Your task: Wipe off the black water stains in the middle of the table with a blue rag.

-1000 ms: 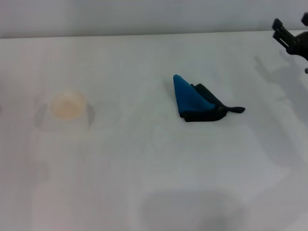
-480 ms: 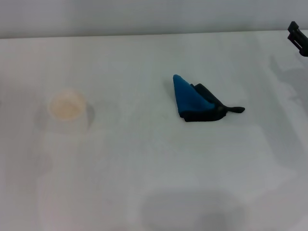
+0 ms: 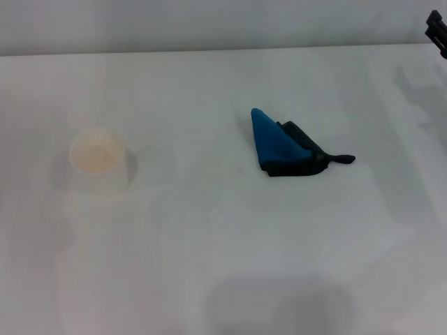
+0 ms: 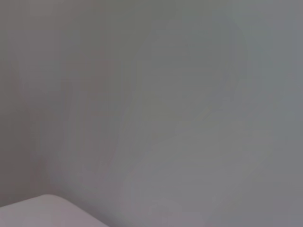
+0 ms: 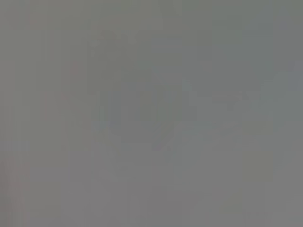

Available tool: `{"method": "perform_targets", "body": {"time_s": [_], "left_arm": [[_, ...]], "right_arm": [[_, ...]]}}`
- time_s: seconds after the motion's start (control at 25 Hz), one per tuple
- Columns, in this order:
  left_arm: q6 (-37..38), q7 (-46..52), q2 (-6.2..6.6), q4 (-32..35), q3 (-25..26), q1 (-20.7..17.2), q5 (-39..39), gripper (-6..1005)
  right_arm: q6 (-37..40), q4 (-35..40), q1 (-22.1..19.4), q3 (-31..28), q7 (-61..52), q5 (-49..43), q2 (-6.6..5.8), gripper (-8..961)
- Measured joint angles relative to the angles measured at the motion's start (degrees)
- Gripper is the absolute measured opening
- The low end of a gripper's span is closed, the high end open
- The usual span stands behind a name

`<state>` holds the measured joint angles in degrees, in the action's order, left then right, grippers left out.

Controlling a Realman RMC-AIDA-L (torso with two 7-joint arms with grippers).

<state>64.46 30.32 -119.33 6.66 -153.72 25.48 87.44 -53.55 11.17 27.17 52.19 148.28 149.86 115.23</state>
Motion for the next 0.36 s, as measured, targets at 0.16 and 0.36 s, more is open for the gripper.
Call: {"method": "perform_targets", "body": {"time_s": [0.16,0.36], "left_arm": [[-0.1,0.0,0.08,-0.3,0.0,0.6,0.0,883],[-0.7,0.0,0.17,-0.8,2.5,2.0,0.0,883]], "right_arm": [[1.4,0.0,1.3,-0.1,0.0,0.0,0.00,869],[1.1,-0.1,1.3,-0.2,-0.1,-0.1,0.22,869]]}}
